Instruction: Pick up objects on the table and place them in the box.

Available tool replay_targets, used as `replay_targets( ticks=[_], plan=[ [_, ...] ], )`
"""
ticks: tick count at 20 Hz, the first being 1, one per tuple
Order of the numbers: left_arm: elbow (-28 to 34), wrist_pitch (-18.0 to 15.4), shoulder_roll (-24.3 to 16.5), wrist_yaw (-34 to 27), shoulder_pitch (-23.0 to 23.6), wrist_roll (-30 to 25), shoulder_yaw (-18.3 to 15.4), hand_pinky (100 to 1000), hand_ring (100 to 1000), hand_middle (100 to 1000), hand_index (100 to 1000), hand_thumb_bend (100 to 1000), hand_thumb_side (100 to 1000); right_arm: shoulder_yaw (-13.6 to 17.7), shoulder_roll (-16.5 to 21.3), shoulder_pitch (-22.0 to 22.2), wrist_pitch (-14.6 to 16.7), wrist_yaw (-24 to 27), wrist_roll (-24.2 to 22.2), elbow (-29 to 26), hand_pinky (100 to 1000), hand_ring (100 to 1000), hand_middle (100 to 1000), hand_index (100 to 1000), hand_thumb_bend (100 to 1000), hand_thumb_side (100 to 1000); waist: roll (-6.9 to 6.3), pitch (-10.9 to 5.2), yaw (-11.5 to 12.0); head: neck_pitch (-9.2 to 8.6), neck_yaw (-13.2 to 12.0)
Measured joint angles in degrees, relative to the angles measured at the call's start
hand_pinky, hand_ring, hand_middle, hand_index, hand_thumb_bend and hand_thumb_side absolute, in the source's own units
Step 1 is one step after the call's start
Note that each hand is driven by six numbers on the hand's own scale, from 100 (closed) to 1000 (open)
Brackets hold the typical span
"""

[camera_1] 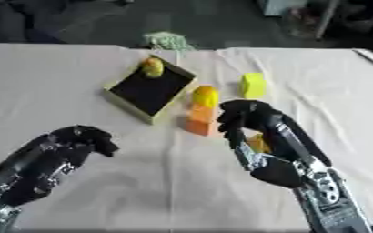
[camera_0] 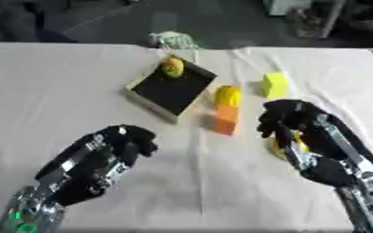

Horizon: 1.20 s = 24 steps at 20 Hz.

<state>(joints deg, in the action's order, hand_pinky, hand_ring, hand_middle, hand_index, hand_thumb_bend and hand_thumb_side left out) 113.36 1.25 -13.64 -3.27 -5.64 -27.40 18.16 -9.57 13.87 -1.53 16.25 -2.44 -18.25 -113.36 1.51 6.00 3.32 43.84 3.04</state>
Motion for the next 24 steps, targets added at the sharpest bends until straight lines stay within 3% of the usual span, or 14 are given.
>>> replay_targets(
  ticks=[15,24],
  plan=[
    [0.00,-0.01,0.00,-0.16,-0.04,0.00,0.00,745,743,621,786,100,621,0.38,0.48,-0.51,-0.14,-1.61,0.16,0.00,544,620,637,820,100,417,0.18,0.00,0.43,0.00,-0.21],
    [0.00,0.22,-0.28,-0.14,0.02,-0.10,0.00,746,744,621,786,100,627,1.46,10.02,-0.38,1.21,-6.13,1.51,-0.01,583,679,698,867,100,258,1.46,-0.15,1.48,0.00,0.07]
  ],
)
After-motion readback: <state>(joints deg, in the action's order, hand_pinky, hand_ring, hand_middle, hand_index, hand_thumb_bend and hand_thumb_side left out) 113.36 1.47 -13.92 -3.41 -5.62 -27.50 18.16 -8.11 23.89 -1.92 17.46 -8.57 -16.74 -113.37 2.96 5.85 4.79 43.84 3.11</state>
